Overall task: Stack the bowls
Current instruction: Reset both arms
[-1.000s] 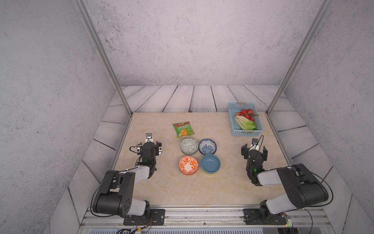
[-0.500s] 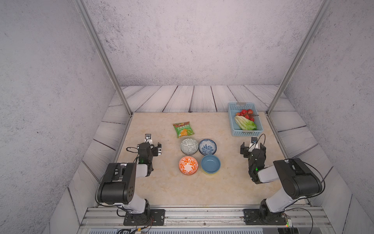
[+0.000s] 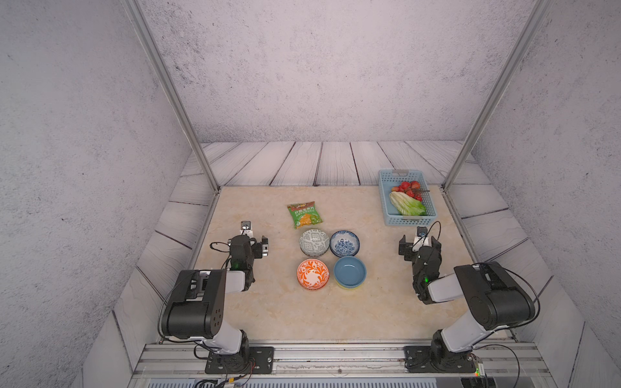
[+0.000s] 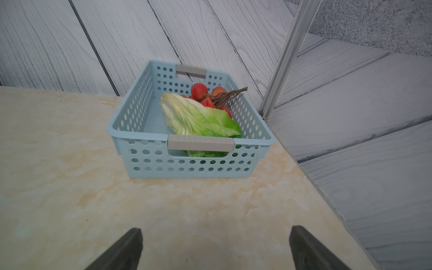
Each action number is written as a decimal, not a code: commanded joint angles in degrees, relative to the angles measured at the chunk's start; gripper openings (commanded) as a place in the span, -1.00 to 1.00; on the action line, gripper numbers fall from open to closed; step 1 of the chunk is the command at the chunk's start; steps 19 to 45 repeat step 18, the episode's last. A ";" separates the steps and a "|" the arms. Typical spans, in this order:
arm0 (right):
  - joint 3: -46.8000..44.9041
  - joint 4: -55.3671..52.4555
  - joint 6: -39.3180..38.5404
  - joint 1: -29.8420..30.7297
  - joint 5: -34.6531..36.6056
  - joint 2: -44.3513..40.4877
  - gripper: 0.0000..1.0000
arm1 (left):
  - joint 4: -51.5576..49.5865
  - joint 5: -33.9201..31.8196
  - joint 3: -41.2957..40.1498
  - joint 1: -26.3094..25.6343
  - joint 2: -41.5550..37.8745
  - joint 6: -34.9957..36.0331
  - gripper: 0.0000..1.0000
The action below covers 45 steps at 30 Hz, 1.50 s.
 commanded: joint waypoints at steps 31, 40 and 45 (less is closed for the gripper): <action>0.34 -0.23 0.61 -0.26 -0.21 -0.14 0.98 | 0.08 -0.54 1.10 0.09 -0.82 -0.14 1.00; 0.34 -0.23 0.61 -0.26 -0.21 -0.14 0.98 | 0.08 -0.54 1.10 0.09 -0.82 -0.14 1.00; 0.34 -0.23 0.61 -0.26 -0.21 -0.14 0.98 | 0.08 -0.54 1.10 0.09 -0.82 -0.14 1.00</action>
